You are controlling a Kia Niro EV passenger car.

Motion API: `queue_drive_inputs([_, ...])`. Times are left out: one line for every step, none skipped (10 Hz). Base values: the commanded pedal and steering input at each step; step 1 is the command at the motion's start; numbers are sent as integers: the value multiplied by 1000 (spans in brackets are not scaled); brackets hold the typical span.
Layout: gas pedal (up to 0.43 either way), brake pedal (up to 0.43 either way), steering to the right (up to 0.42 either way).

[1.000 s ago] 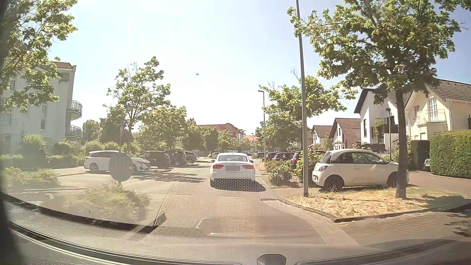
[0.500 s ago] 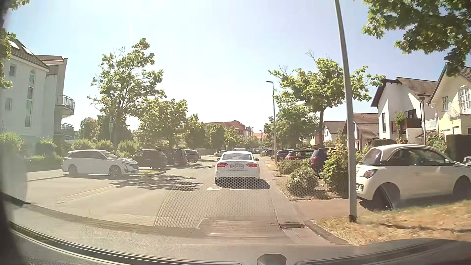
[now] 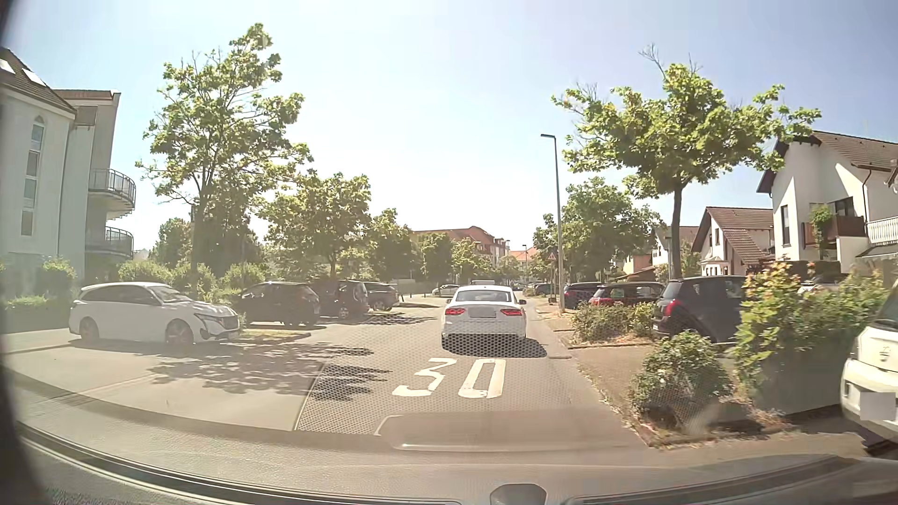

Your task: Follow the waypoints while adhering to traffic rules and regulations

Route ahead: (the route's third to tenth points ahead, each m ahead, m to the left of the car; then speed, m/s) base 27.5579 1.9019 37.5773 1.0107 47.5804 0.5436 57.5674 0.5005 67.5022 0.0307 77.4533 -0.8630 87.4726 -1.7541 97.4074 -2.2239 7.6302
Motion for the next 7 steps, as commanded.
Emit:
queue_drive_inputs([110, 30, -22])
queue_drive_inputs([110, 30, -6])
queue_drive_inputs([118, 30, 4])
queue_drive_inputs([118, 30, 15])
queue_drive_inputs([118, 30, 23])
queue_drive_inputs([118, 30, 28])
queue_drive_inputs([118, 30, 30])
